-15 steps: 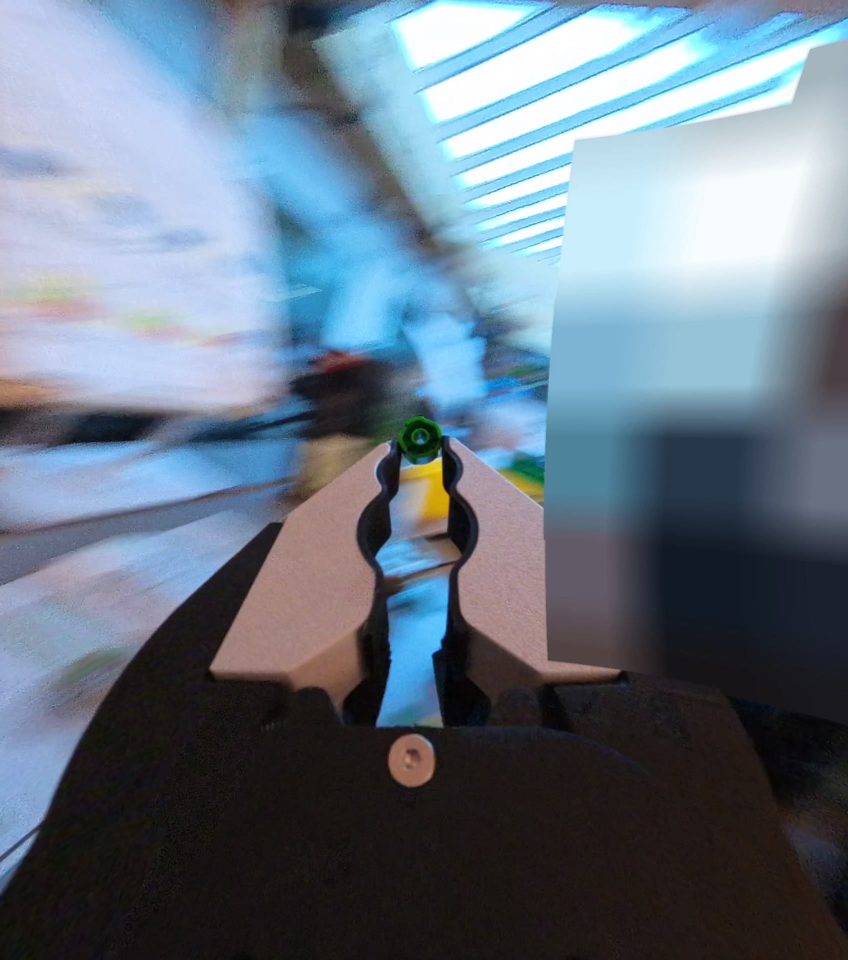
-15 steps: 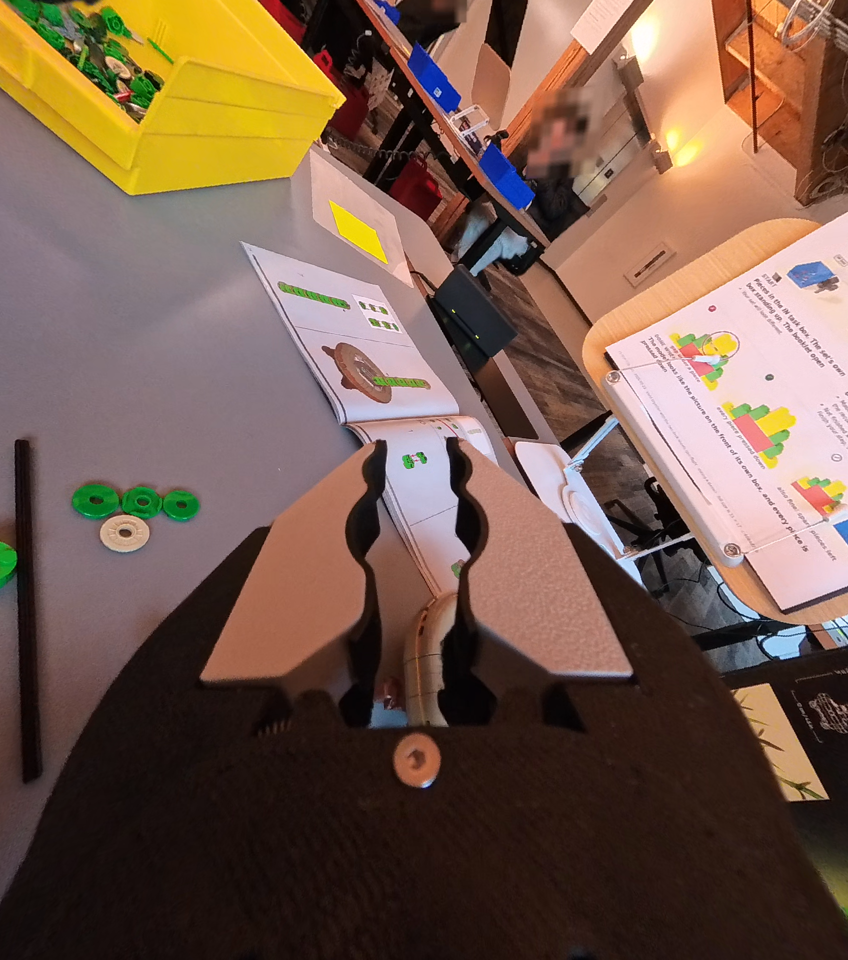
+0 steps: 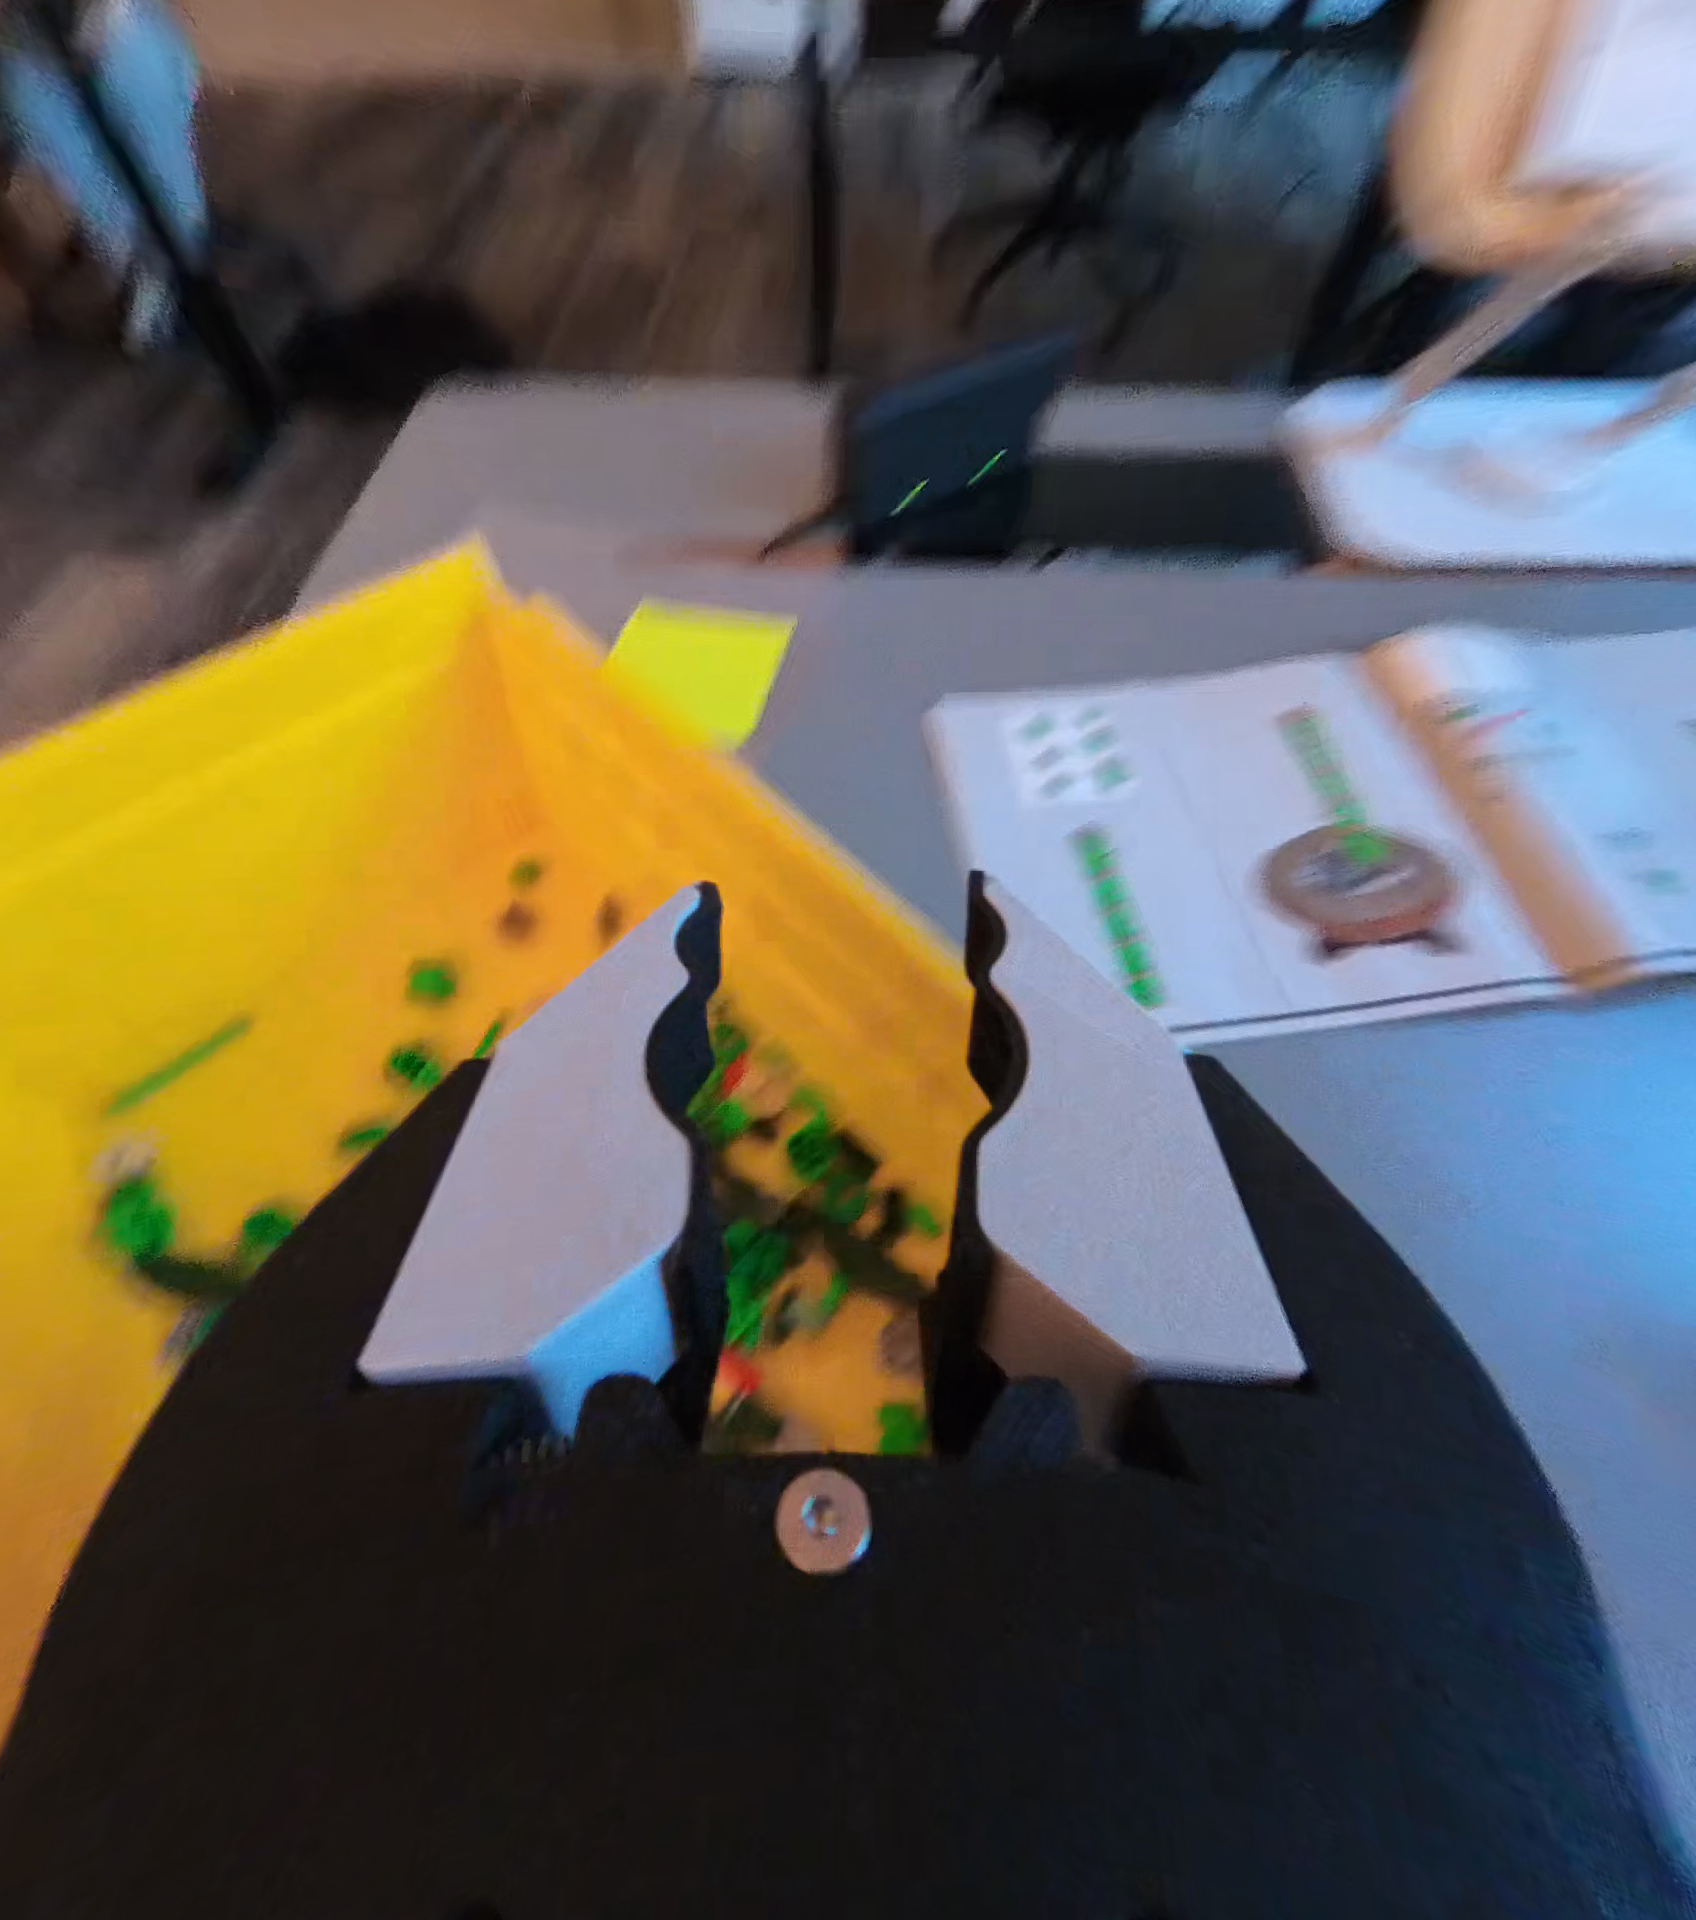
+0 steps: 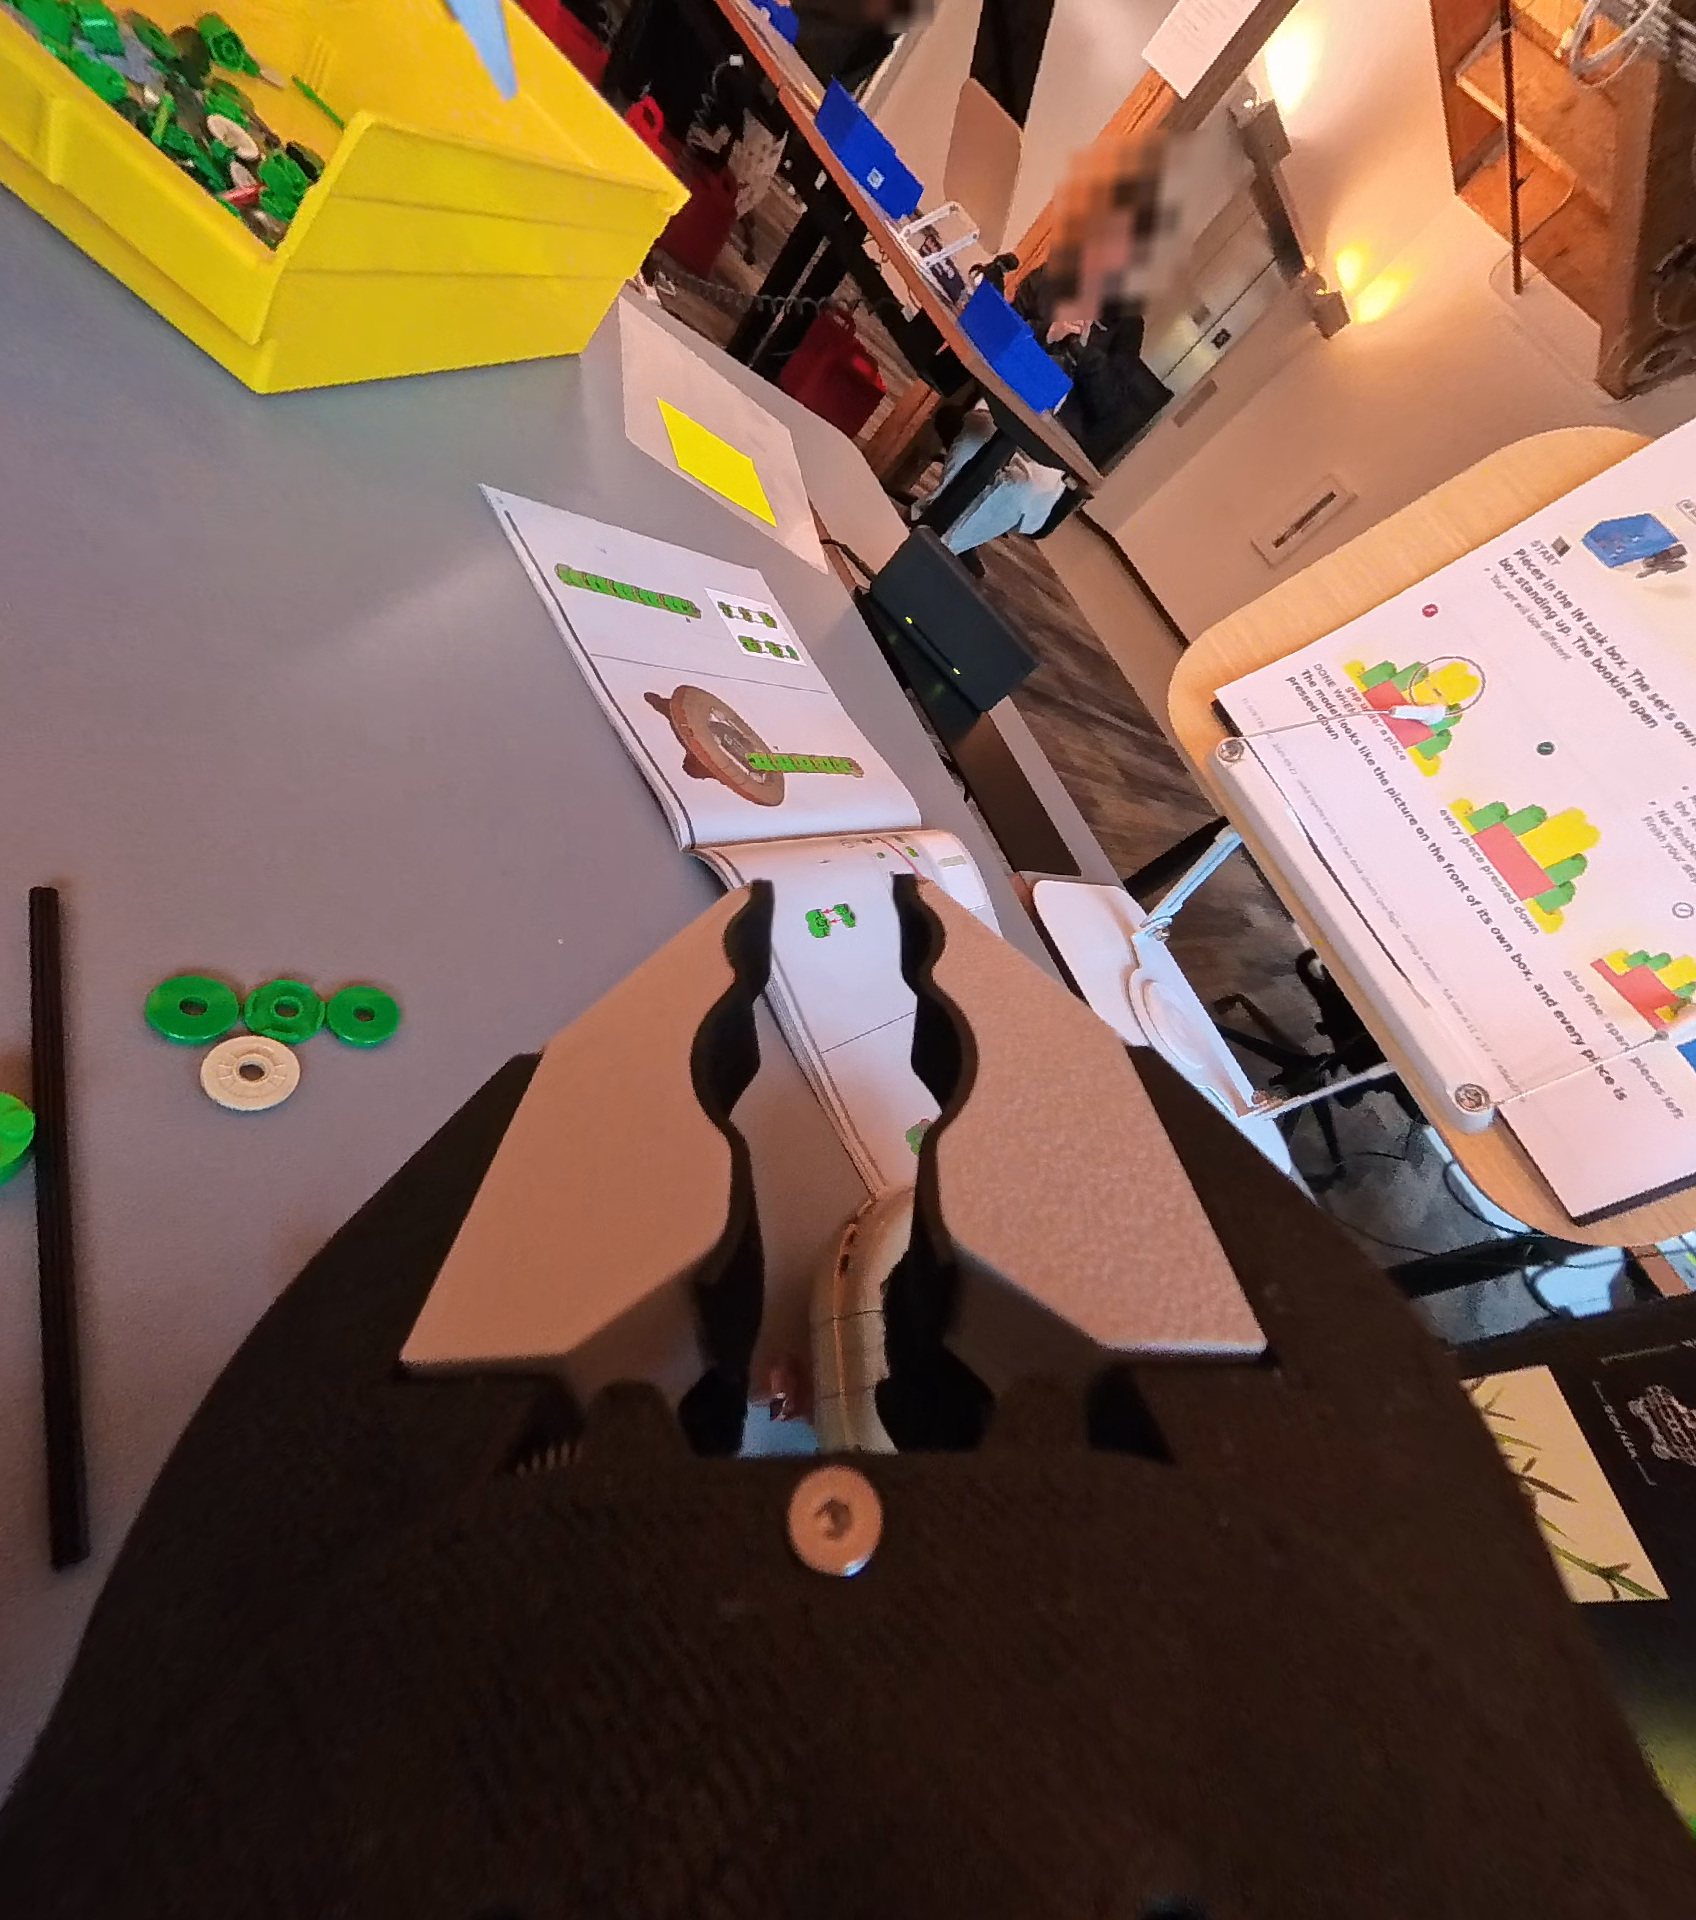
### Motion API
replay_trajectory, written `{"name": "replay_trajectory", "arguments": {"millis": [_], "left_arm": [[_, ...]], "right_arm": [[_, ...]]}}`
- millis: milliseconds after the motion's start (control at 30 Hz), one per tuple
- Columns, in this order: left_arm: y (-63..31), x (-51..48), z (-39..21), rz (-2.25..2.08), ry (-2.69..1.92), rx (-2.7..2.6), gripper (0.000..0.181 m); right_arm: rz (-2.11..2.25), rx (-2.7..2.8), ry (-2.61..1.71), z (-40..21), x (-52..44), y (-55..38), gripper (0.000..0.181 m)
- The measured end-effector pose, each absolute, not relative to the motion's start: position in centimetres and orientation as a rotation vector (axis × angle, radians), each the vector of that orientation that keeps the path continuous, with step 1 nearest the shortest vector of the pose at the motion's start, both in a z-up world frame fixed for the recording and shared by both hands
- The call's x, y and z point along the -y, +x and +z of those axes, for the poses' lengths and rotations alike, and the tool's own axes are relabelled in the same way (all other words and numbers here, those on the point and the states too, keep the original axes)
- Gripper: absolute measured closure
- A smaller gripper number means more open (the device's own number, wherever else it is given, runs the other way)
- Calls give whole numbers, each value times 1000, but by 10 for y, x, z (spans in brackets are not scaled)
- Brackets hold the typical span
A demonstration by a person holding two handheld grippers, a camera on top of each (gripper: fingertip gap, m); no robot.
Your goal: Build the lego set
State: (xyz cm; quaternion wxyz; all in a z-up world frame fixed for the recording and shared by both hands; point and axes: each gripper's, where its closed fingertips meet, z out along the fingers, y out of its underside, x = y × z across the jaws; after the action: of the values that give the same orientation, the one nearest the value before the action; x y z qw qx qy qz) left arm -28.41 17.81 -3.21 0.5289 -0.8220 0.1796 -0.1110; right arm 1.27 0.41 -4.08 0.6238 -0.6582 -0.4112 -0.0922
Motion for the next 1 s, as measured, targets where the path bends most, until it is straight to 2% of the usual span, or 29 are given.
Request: {"name": "replay_trajectory", "arguments": {"millis": [67,133,200,333,467,867,1000], "left_arm": [[-220,-133,10,-595,-1672,-700,155],[-160,-14,35,-1181,-1244,-1230,171],[-157,80,19,-1531,-1017,-1682,158],[-135,92,-72,-1106,-1103,-2083,146],[-138,98,-123,-993,-1220,-2309,147],[-153,97,-153,-918,-1316,-2442,162],[-156,97,-157,-906,-1341,-2462,161]], "right_arm": [[-208,936,-1512,-40,-4,14,159],[-205,935,-1516,-41,-5,14,159],[-199,939,-1520,-43,-5,14,159],[-194,946,-1523,-44,-5,13,159],[-195,946,-1519,-43,-5,13,159],[-197,960,-1518,-44,-4,11,159],[-196,962,-1520,-45,-4,10,158]]}}
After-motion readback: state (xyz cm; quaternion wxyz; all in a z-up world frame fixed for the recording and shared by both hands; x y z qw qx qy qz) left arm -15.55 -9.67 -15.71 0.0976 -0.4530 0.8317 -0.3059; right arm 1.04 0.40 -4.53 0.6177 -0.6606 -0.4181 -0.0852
